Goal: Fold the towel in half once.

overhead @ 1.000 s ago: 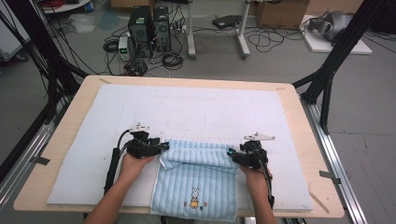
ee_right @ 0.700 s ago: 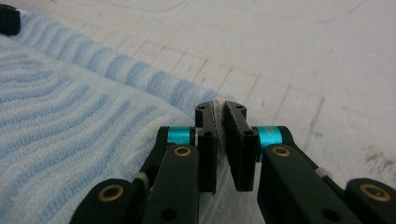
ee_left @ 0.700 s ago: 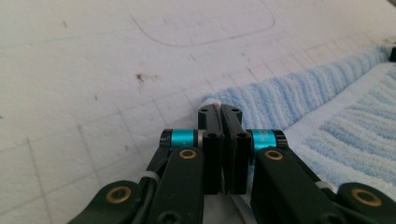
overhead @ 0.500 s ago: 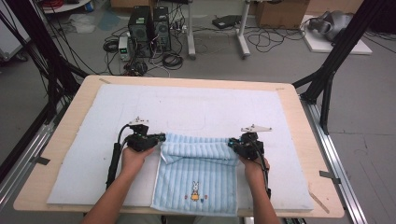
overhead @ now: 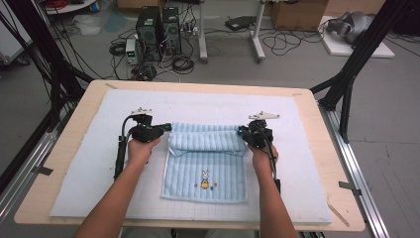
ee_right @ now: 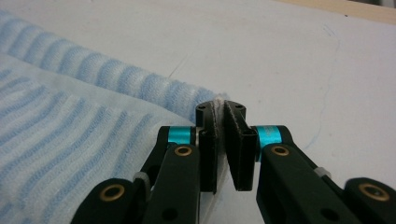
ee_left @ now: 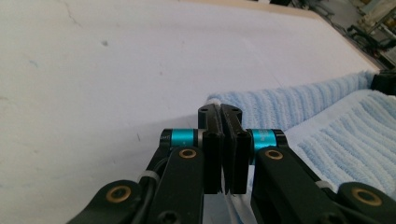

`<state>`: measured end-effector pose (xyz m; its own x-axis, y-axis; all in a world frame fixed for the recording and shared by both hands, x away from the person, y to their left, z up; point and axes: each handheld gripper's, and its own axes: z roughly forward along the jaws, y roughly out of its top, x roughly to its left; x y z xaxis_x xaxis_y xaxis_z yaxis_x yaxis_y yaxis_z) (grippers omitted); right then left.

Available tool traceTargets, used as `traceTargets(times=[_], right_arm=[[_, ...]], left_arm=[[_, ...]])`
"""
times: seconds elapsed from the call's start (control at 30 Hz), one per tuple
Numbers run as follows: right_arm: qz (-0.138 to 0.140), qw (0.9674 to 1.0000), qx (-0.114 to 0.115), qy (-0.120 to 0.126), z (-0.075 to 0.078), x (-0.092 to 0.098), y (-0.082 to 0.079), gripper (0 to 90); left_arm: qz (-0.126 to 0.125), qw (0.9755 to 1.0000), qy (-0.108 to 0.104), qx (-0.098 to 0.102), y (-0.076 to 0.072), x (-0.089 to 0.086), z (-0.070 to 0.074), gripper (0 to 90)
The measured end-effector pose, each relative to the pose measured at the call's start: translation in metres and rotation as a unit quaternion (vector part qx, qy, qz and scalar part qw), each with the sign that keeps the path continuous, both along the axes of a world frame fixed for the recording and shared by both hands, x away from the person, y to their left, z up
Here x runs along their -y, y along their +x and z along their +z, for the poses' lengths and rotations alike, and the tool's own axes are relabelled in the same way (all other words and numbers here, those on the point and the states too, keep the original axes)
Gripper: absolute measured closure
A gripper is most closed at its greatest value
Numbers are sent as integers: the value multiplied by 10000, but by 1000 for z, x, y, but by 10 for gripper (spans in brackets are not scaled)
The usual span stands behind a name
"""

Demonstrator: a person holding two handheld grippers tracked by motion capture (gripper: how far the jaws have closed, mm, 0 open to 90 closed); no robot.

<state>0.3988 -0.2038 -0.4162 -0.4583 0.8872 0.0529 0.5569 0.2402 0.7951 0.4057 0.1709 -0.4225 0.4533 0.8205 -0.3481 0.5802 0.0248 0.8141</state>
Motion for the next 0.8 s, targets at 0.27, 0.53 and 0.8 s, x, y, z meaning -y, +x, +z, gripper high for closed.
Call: traceTargets(times=[0.27, 0.53, 0.8], right_arm=[[-270, 9994, -125, 177, -3, -2, -1, 625], [-73, 9982, -78, 591, 6, 7, -17, 530], [378, 9971, -564, 334, -2, 0, -25, 569]], left_arm=[[-116, 9995, 90, -269, 0, -9, -7, 560], [-543, 9983, 23, -230, -11, -4, 0, 499], [-896, 9923, 729, -437, -21, 16, -15, 760]])
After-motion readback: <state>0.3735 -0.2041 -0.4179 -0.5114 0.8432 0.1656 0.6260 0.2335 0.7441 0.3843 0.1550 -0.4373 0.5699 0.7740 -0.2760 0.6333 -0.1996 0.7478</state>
